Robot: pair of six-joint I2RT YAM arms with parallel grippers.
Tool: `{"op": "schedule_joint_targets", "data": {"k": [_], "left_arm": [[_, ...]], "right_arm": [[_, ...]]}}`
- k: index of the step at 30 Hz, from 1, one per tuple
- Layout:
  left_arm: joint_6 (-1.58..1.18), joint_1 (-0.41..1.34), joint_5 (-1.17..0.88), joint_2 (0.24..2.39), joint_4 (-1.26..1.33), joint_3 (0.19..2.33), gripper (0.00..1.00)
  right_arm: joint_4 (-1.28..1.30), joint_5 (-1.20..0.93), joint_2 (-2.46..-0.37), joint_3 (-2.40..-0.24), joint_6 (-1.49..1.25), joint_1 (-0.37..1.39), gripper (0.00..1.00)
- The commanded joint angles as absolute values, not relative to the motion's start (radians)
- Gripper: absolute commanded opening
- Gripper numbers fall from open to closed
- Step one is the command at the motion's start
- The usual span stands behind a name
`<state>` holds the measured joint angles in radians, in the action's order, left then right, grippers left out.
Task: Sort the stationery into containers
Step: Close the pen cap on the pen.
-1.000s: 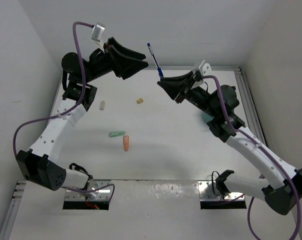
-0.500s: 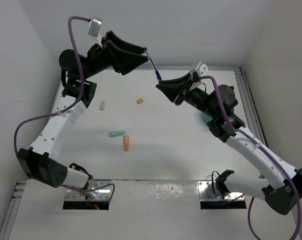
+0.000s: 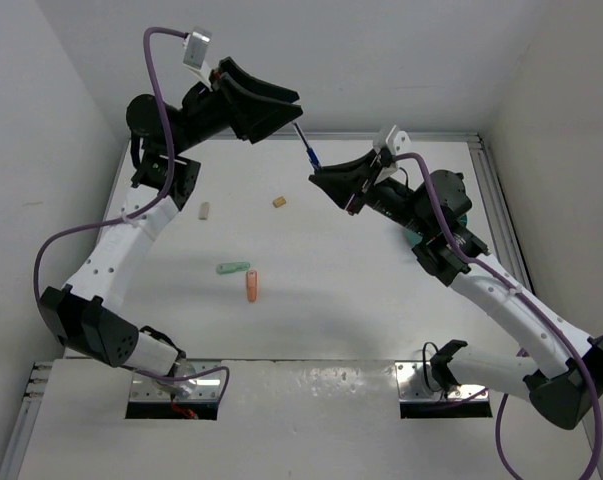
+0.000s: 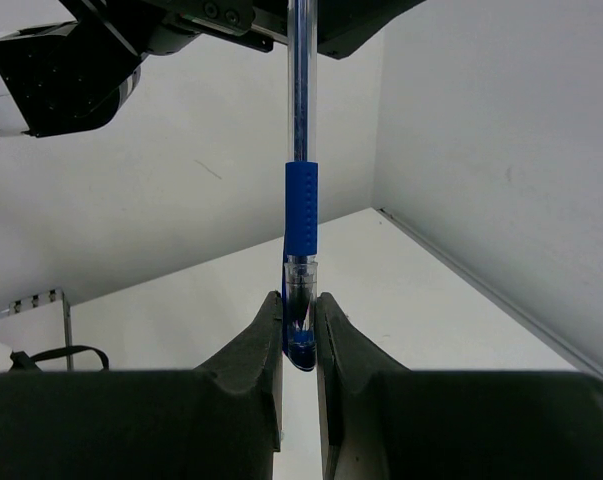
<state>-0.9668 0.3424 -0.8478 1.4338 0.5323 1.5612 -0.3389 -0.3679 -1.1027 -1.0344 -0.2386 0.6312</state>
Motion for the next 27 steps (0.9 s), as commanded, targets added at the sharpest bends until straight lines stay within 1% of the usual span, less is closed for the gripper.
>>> {"op": "schedule_joint_targets", "data": {"k": [1,3,4,5,6,8,9,11,12,13,14,17,20,27], "left_arm": [[-0.983,0.357,-0.839,1.436,0.600,1.618,0.66],[-0.982,0.360,-0.831,1.440,0.588,1.624,0.65],[-0.985,0.365,-0.824,1.443,0.583,1.632,0.60],[-0.985,0.367,-0.821,1.447,0.572,1.634,0.58],[-0.977,0.371,-0.818,1.448,0.562,1.637,0.53],[-0.968,0.380,-0.818,1.448,0.545,1.634,0.48],[-0.963,0.382,-0.818,1.447,0.538,1.632,0.40],[-0.948,0.387,-0.818,1.448,0.519,1.631,0.32],[-0.945,0.388,-0.815,1.448,0.517,1.628,0.24],[-0.943,0.391,-0.815,1.448,0.508,1.626,0.20],[-0.945,0.391,-0.815,1.451,0.503,1.626,0.14],[-0.946,0.394,-0.834,1.450,0.531,1.605,0.05],[-0.962,0.400,-0.836,1.440,0.580,1.569,0.00],[-0.966,0.431,-0.853,1.439,0.624,1.517,0.00]], "right_arm": [[-0.367,-0.379,-1.104,-1.038,-0.239,0.638,0.00],[-0.365,-0.377,-1.104,-1.040,-0.238,0.641,0.00],[-0.367,-0.377,-1.106,-1.043,-0.238,0.640,0.00],[-0.368,-0.377,-1.108,-1.045,-0.238,0.641,0.00],[-0.371,-0.374,-1.111,-1.046,-0.238,0.641,0.00],[-0.373,-0.370,-1.114,-1.055,-0.241,0.641,0.00],[-0.374,-0.373,-1.117,-1.057,-0.238,0.641,0.00],[-0.374,-0.371,-1.120,-1.061,-0.241,0.640,0.00],[-0.374,-0.373,-1.121,-1.062,-0.241,0.638,0.00],[-0.374,-0.373,-1.120,-1.062,-0.239,0.641,0.00],[-0.374,-0.371,-1.121,-1.063,-0.241,0.641,0.00],[-0.379,-0.371,-1.123,-1.063,-0.244,0.641,0.00],[-0.388,-0.364,-1.126,-1.068,-0.259,0.641,0.00],[-0.420,-0.341,-1.138,-1.084,-0.299,0.641,0.00]]}}
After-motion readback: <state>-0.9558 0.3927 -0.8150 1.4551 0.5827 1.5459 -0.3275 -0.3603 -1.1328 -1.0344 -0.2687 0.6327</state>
